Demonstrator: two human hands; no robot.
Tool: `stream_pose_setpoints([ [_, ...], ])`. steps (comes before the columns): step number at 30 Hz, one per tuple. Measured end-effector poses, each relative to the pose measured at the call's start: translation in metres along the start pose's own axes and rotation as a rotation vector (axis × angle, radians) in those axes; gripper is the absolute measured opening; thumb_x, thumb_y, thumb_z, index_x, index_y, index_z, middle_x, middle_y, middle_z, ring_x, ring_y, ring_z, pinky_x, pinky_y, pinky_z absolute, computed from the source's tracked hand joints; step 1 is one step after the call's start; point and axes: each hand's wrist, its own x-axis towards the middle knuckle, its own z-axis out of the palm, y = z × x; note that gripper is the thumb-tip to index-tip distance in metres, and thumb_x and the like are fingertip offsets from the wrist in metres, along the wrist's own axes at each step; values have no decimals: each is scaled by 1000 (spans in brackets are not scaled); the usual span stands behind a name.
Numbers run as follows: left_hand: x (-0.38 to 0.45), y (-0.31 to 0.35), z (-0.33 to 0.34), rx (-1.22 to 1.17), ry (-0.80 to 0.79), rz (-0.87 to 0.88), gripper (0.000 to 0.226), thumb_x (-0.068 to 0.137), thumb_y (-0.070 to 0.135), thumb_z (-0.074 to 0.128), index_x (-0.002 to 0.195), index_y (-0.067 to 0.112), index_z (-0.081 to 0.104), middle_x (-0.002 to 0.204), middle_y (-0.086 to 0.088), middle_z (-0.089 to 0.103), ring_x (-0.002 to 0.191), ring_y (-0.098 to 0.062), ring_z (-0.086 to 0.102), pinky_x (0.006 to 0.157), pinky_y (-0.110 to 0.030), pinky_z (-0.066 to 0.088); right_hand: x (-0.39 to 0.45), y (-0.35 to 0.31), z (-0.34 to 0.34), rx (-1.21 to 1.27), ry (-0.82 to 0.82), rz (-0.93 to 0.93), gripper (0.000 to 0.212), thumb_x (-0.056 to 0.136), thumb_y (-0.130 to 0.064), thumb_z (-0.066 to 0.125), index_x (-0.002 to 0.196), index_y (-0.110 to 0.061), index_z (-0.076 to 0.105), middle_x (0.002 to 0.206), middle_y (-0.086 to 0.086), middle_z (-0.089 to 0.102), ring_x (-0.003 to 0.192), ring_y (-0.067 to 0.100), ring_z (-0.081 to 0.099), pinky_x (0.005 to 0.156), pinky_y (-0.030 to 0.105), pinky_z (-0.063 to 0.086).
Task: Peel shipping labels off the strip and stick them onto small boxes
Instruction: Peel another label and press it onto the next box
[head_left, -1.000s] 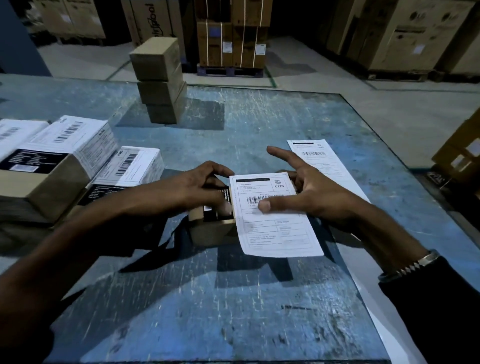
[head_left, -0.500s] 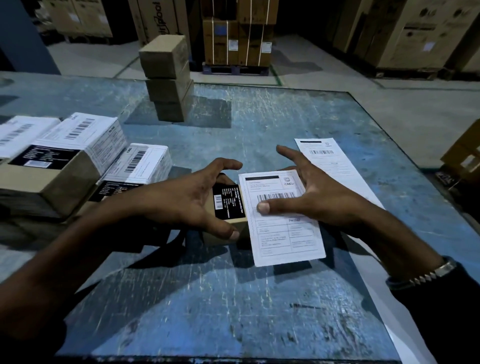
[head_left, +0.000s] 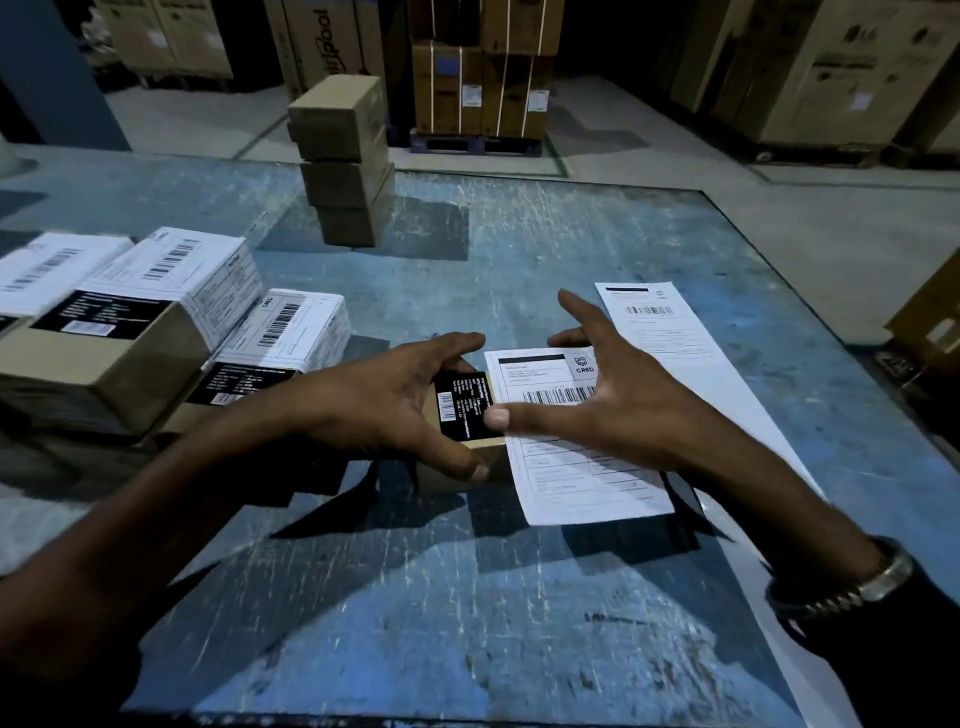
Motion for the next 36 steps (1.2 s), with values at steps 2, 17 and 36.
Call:
stream_pose_setpoints([
  [2, -1, -1, 1, -9, -1, 10, 130, 65, 28, 97, 169, 29, 19, 132, 25, 65, 115, 4, 67, 95, -8, 49, 1, -1, 3, 24, 57, 34, 131, 47, -86, 80, 162, -49, 28, 145, -16, 55, 125, 9, 59, 100, 32, 45],
  [17, -1, 0, 1, 1, -13, 23, 144, 51, 51, 93, 170, 31, 14, 127, 26, 65, 114, 3, 68, 98, -12, 50, 0, -4, 9, 102, 79, 116, 151, 40, -87, 85, 165, -49, 9, 166, -5, 44, 146, 18, 48, 118, 40, 42],
  [36, -3, 1, 1, 112, 100, 91, 104, 56, 48, 93, 149, 33, 49, 129, 16, 69, 114, 0, 69, 101, -28, 57, -32, -13, 1, -368, -139, -454, 69, 110, -62, 31, 171, -41, 10, 176, -24, 1, 157, -14, -6, 133, 25, 3],
])
